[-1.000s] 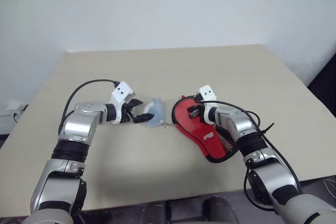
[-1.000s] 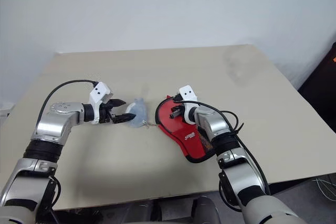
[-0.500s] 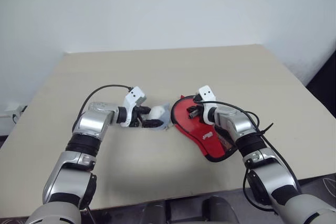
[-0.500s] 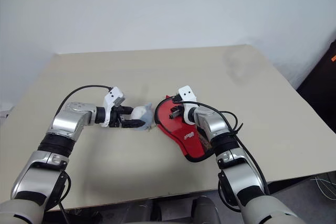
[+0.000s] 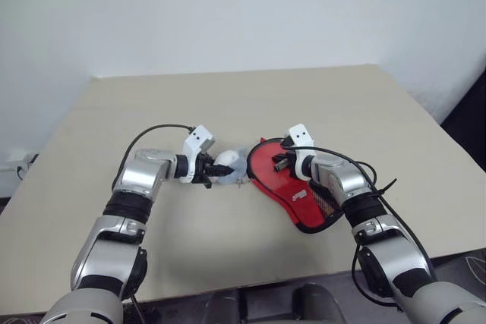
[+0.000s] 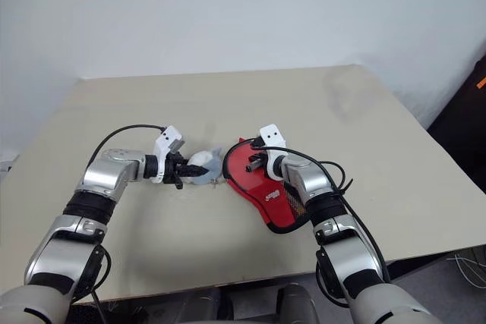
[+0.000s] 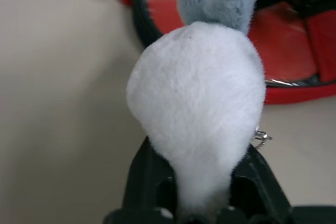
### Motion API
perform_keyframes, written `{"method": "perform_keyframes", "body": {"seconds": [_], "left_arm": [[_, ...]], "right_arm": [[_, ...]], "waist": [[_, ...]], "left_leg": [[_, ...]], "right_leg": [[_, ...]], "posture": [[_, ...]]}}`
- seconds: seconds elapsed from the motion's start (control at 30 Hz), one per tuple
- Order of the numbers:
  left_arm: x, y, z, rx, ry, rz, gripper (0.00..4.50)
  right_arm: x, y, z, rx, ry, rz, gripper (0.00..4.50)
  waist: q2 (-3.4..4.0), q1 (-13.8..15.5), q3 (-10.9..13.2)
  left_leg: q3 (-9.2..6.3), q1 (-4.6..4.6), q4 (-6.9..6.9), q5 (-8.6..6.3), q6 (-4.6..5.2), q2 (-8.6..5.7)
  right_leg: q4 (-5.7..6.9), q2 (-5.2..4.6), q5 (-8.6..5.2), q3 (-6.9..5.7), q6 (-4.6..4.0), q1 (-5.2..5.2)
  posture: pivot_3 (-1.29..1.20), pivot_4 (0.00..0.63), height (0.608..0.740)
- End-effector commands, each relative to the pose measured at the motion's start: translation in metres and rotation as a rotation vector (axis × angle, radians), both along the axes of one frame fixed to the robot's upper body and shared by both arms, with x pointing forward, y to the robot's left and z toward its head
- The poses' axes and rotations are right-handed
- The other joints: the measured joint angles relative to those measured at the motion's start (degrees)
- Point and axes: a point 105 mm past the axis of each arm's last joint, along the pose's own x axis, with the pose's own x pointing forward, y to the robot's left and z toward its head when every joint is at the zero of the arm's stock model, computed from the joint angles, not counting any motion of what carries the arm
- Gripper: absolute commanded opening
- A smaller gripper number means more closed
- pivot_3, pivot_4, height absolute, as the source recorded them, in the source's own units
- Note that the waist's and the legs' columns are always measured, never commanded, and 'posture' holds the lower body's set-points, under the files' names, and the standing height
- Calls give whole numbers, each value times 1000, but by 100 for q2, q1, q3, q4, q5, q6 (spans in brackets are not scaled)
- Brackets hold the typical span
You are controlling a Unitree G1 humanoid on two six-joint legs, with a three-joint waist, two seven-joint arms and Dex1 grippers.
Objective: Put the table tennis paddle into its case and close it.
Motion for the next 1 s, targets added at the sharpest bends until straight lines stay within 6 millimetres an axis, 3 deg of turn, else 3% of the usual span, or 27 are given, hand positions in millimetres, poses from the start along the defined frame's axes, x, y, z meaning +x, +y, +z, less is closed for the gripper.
{"method": "perform_keyframes", "body": {"seconds": [0.03, 0.47, 1.0], "left_arm": [[17, 10, 10, 57, -75, 70, 547], [51, 7, 31, 51, -160, 189, 547], [69, 1, 43, 76, -224, 247, 547]], "right_arm": [[-2, -3, -7, -40, 14, -8, 0], [-5, -10, -22, -87, 89, -39, 0], [-11, -6, -29, -86, 144, -23, 0]], "waist": [[0, 0, 0], [-1, -1, 0], [-4, -1, -1]], "left_leg": [[0, 0, 0, 3, -1, 0], [-21, 1, 0, 31, -7, 1], [-30, 0, 0, 31, -7, 1]], "right_leg": [[0, 0, 2, 0, -2, 0], [-1, -2, 38, -15, -20, -1], [-4, -3, 39, -20, -17, -2]], "posture": [[0, 0, 688], [0, 0, 688], [0, 0, 688]]}}
